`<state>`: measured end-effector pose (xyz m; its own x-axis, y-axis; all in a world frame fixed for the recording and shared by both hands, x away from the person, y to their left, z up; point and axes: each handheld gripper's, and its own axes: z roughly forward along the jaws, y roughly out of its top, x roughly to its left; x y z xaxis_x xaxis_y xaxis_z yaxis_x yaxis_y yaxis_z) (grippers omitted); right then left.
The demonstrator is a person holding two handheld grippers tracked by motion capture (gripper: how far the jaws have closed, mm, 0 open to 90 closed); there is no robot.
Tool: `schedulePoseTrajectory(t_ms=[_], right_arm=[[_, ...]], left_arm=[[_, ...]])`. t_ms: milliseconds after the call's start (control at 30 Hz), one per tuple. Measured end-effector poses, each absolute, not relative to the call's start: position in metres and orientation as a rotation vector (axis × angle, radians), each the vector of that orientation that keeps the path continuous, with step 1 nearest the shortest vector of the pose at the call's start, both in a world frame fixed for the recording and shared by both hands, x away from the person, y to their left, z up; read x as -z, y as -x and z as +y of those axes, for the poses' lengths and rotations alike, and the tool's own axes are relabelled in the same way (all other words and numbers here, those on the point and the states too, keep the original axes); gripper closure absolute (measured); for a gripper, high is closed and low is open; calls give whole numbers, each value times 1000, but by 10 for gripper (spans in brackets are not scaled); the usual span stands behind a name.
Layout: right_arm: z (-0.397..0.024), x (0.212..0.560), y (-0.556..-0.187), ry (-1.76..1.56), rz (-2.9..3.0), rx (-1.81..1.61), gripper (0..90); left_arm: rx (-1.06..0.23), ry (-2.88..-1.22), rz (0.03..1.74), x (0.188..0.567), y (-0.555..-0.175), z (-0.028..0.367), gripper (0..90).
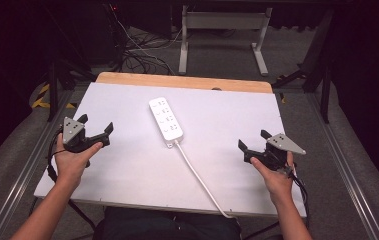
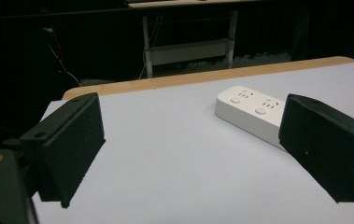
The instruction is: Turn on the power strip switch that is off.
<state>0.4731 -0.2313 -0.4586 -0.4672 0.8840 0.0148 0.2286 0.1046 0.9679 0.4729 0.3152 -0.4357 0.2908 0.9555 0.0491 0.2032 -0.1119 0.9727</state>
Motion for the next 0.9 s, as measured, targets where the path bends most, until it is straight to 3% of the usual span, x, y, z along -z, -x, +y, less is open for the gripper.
schedulePoseTrajectory(t_ms=[433, 633, 900], right_arm=[[-232, 458, -474, -1082, 1778, -1400, 87], [-232, 457, -474, -1080, 1776, -1404, 87], [-232, 456, -473, -1083, 1774, -1407, 87]], left_arm=[[-924, -1609, 1059, 436, -488, 315, 771], [-888, -1622, 1041, 429, -495, 312, 896], [-819, -1669, 1017, 418, -506, 300, 900]])
